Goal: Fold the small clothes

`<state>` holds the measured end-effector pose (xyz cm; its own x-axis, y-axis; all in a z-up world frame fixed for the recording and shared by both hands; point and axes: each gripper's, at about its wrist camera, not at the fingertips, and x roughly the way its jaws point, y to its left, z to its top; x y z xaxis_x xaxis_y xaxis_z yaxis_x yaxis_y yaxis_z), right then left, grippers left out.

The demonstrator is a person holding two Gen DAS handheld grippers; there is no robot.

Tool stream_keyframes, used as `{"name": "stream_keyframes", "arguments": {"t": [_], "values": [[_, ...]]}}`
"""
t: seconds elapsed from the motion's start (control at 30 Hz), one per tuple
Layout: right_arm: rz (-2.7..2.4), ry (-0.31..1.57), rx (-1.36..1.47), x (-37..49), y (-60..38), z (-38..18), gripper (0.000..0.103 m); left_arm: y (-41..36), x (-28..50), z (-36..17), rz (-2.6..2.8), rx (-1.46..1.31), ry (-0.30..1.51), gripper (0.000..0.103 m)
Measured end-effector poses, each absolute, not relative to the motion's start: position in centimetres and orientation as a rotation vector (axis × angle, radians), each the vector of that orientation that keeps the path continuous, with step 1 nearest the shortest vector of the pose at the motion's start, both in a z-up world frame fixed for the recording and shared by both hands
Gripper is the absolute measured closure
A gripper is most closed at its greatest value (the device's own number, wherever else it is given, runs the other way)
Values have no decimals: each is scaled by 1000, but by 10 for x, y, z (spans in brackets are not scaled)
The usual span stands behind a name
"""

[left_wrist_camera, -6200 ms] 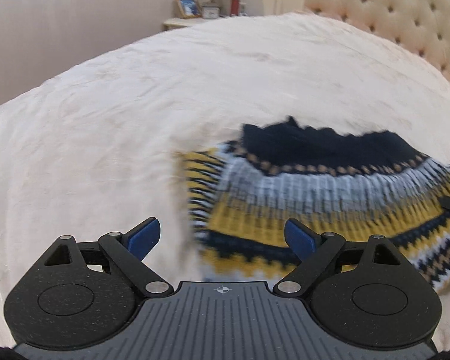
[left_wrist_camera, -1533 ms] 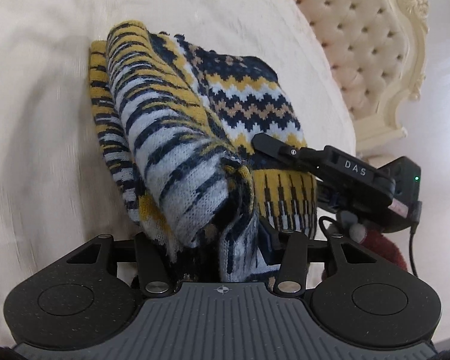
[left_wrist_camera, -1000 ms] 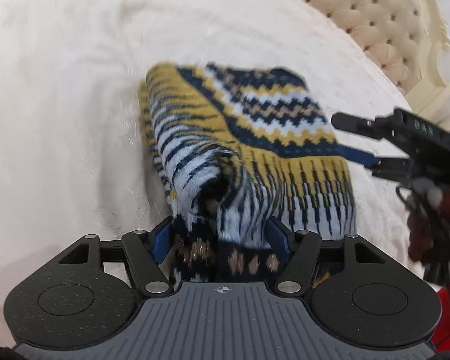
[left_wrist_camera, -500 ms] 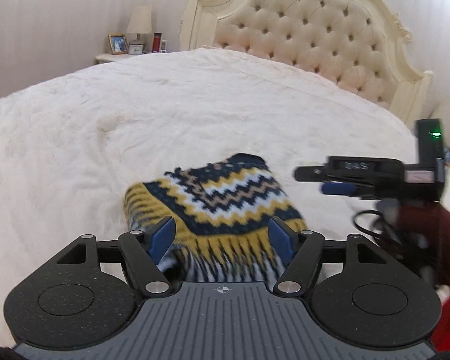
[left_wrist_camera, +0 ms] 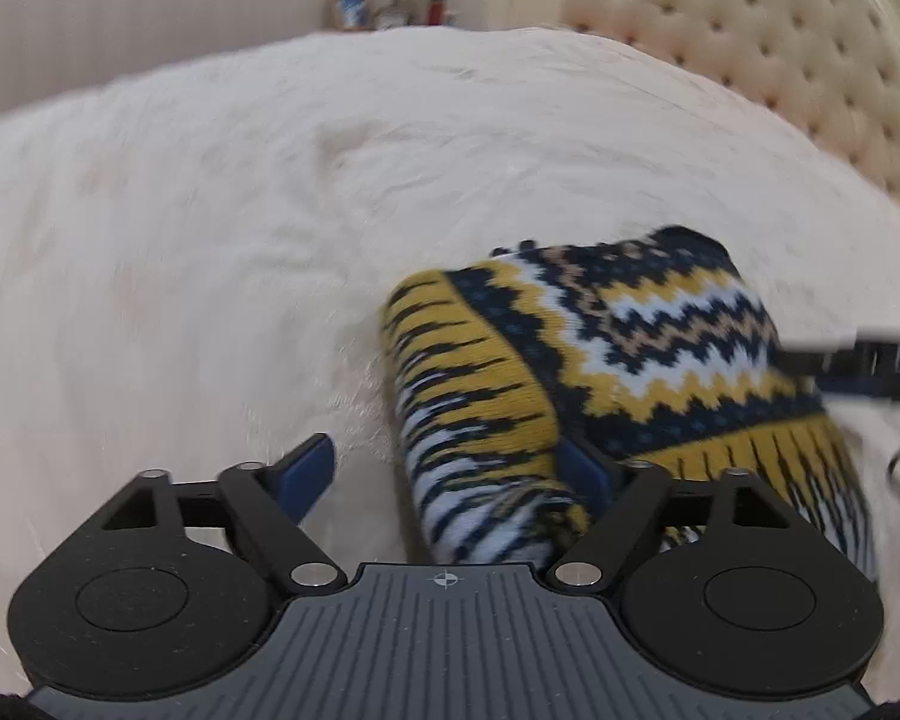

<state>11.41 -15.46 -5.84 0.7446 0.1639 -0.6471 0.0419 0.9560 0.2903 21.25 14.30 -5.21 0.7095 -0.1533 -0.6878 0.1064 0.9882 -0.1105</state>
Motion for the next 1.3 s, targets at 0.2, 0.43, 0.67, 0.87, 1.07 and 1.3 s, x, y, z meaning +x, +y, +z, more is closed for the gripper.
{"name": "stream_keyframes", "arguments": {"t": [0.2, 0.43, 0.67, 0.87, 1.07, 1.3], "values": [[62, 757, 213, 117, -143, -72, 12, 149, 214, -58, -135, -100, 778, 8], [49, 745, 265, 112, -153, -66, 1, 150, 216, -56, -142, -101, 763, 7], [21, 573, 305, 83, -155, -31, 1, 139, 200, -43, -113, 2, 704, 7], [15, 437, 353, 51, -146, 1, 1, 134, 183, -29, -120, 24, 700, 7], [12, 344, 354, 19, -127, 14, 1, 129, 158, -11, -85, 60, 659, 7], [-8, 334, 265, -17, -93, 14, 1, 127, 126, 1, -75, 87, 657, 7]]}}
